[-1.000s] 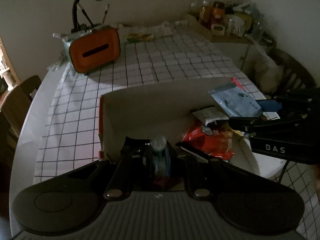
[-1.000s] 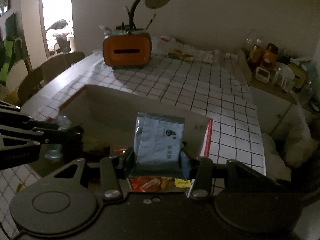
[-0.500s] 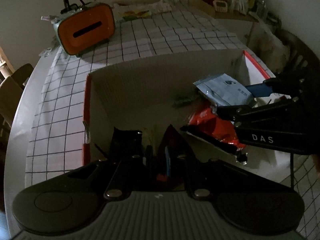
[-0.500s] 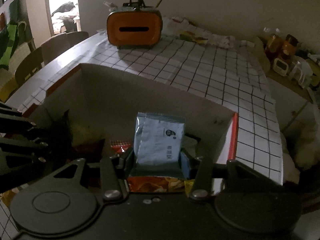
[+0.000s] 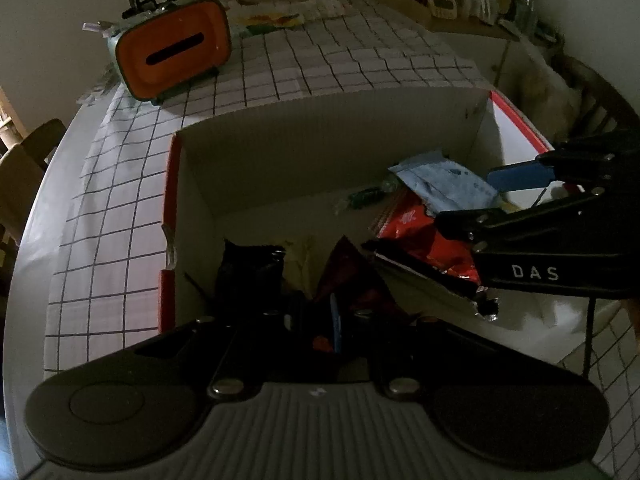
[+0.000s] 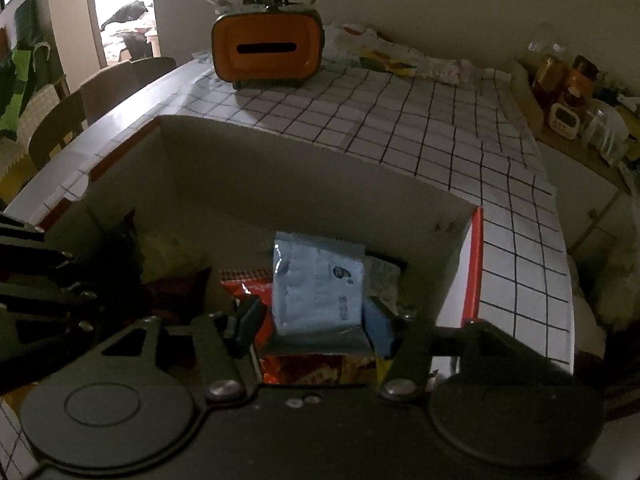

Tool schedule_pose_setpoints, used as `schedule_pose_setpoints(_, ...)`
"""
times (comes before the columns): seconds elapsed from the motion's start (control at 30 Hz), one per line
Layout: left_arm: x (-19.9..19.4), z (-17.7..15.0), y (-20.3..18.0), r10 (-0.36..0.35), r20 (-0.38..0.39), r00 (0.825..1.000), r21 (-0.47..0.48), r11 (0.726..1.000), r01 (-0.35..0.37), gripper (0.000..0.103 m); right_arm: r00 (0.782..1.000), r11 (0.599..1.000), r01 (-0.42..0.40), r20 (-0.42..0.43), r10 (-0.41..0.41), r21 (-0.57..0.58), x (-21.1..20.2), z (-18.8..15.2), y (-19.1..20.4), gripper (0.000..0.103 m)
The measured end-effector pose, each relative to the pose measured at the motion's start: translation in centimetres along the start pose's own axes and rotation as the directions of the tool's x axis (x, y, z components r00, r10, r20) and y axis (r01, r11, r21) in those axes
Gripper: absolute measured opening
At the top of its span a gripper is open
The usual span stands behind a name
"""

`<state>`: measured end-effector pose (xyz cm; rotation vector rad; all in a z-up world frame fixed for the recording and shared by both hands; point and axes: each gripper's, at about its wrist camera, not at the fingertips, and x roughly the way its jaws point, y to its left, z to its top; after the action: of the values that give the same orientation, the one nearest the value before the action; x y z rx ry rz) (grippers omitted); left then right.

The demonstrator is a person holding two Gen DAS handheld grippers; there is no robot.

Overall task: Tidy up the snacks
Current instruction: 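Open both tools to release the teal candy and grey-blue packet into the box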

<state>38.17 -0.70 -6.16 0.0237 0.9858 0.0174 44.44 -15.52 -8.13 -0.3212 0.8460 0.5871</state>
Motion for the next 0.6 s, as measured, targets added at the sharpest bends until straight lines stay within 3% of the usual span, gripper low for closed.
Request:
schedule_pose_setpoints(0.2,-1.3,-0.1,0.3,-0.013,0.024,1.0,-0.017,1.0,0.013,0.014,0.999,1.0,-0.003,0.038,0.003,0.004,-2.0,0.1,0.4,0.064)
schedule_pose_setpoints(0.6,-5.5,-1.8,0.9,-0.025,0.095,0.995,-0.033,0.999,0.029,0.033,0.996,1.0,-0.007,0.091,0.004,0.03,-6.7,-0.6,1.5,0.079)
